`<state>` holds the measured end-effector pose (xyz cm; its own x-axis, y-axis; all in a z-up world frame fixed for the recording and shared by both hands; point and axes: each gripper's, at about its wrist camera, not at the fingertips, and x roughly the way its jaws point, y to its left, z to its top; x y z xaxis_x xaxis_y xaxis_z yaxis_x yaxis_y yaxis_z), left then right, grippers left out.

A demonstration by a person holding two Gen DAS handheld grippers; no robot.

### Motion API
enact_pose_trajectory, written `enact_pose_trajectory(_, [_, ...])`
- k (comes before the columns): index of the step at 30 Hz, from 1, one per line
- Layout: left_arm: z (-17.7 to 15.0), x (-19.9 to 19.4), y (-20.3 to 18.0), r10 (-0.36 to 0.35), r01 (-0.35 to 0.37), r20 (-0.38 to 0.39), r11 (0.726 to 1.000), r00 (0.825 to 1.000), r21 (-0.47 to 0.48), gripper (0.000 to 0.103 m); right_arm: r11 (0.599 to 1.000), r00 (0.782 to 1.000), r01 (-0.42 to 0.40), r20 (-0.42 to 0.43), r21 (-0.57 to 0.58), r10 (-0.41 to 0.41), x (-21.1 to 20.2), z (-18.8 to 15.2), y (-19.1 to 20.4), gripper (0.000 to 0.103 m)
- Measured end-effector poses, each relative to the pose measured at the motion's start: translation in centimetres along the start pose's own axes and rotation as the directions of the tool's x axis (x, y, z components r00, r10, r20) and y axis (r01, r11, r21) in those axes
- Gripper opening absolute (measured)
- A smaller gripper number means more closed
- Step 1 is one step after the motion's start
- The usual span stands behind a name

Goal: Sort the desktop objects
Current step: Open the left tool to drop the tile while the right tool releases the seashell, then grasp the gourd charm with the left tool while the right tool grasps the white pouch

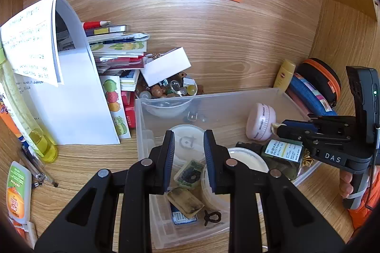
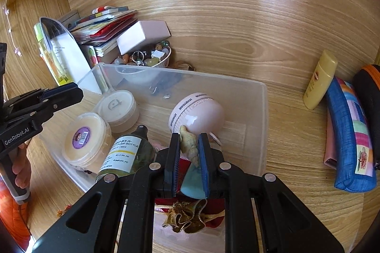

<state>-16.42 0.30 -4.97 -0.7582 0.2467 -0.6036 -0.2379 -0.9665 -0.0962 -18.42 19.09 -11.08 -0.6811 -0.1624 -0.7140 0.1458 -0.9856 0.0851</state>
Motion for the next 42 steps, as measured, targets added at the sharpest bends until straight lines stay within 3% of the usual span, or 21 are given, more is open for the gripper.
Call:
enact_pose_trajectory(7, [-0.1,-0.1,-0.3,0.000,0.000,-0.002,1.000,1.000,0.013,0.024,0.999,1.000,0.013,0.006,-0.029,-0.013,-0.1,-0.1,0.8,0.014])
enact_pose_trajectory(9, [0.0,-0.1,-0.2,-0.001,0.001,-0.001,1.000,1.000,0.010,0.030,0.999,1.000,0.013,0.009,-0.032,-0.013,-0.3,-0.1,0.9,0.016])
enact_pose_trajectory(12, [0.0,-0.4,-0.1,0.004,-0.004,0.012,1.000,1.000,0.003,0.043,0.999,1.000,0.024,0.021,-0.035,-0.023,-0.5,-0.1,0.9,0.031])
enact_pose_trajectory(15, [0.1,-0.7,-0.1,0.009,-0.009,0.026,1.000,1.000,0.004,0.048,0.999,0.998,0.038,0.049,-0.033,-0.037,-1.2,0.0,0.9,0.045])
enact_pose_trajectory(21, [0.1,-1.0,-0.2,0.025,-0.026,0.050,1.000,0.998,0.013,0.058,0.998,0.995,0.045,0.088,-0.044,-0.041,-2.3,0.2,1.3,0.051])
enact_pose_trajectory(30, [0.6,-2.1,0.5,0.035,-0.033,0.078,0.999,0.996,-0.029,0.075,0.992,0.984,0.073,0.170,-0.106,-0.055,-4.5,0.3,2.7,0.083])
enact_pose_trajectory(35, [0.2,-3.2,0.8,0.015,-0.013,0.040,0.999,0.999,-0.047,0.076,0.988,0.984,0.045,0.178,-0.148,-0.019,-6.0,0.1,3.9,0.084])
enact_pose_trajectory(40, [-1.5,-4.9,-0.5,0.009,-0.010,0.016,1.000,1.000,0.020,0.076,0.982,0.981,0.059,0.193,-0.181,-0.023,-8.0,-1.2,5.0,0.084])
enact_pose_trajectory(42, [-2.5,-5.5,-1.0,-0.004,0.004,-0.007,0.999,1.000,0.051,0.081,0.980,0.980,0.064,0.198,-0.190,-0.025,-8.6,-2.0,5.2,0.085])
